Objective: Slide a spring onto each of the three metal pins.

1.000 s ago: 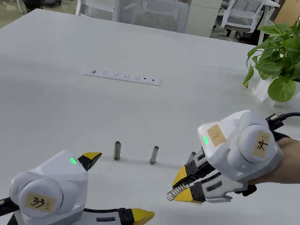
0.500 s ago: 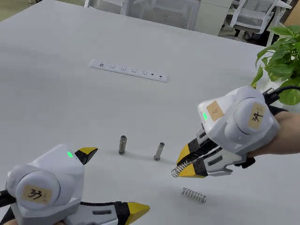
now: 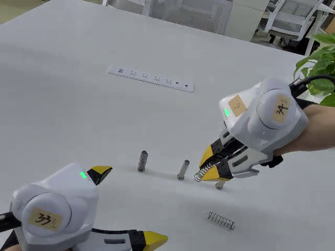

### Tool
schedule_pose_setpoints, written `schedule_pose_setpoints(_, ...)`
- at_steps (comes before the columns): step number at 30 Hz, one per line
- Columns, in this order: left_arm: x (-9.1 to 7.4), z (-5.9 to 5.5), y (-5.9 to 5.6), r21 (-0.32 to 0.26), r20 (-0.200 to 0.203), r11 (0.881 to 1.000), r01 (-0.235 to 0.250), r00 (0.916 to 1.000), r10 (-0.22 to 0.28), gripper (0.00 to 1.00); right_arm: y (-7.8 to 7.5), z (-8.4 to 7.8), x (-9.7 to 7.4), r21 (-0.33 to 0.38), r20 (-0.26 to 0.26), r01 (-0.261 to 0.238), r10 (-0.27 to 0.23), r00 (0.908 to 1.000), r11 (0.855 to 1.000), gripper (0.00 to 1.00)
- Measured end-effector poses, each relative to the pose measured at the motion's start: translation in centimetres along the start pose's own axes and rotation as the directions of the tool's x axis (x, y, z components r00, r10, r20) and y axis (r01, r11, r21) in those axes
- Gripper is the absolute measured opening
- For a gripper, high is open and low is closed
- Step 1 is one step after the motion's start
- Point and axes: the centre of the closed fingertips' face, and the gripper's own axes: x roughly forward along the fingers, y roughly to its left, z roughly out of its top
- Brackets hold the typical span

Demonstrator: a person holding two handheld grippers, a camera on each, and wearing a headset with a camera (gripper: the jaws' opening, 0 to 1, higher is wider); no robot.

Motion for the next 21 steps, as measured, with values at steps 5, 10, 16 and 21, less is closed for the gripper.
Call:
schedule_pose_setpoints(5,-0.1,0.1,0.2,-0.001,0.002,1.0,-0.003,1.0,0.003,0.99,-0.9,-0.3,-0.1,-0.016,-0.03,-0.011,0.01,0.9995,1.0,0.08)
schedule_pose_setpoints(10,-0.2,-0.1,0.3,0.002,-0.006,1.0,-0.002,1.0,0.002,0.99,-1.9,-0.3,-0.1,-0.032,-0.052,-0.022,0.02,0.9984,0.999,0.08)
schedule_pose_setpoints(16,-0.3,-0.5,0.3,0.006,-0.018,1.0,0.0,0.9998,0.0,0.99,-3.1,-0.4,0.0,-0.064,-0.089,-0.034,0.028,0.9956,0.997,0.08)
schedule_pose_setpoints(21,-0.3,-0.7,0.3,0.004,-0.025,1.0,0.0,0.9997,0.0,0.99,-3.8,-0.3,0.3,-0.078,-0.102,-0.042,0.034,0.9943,0.996,0.08)
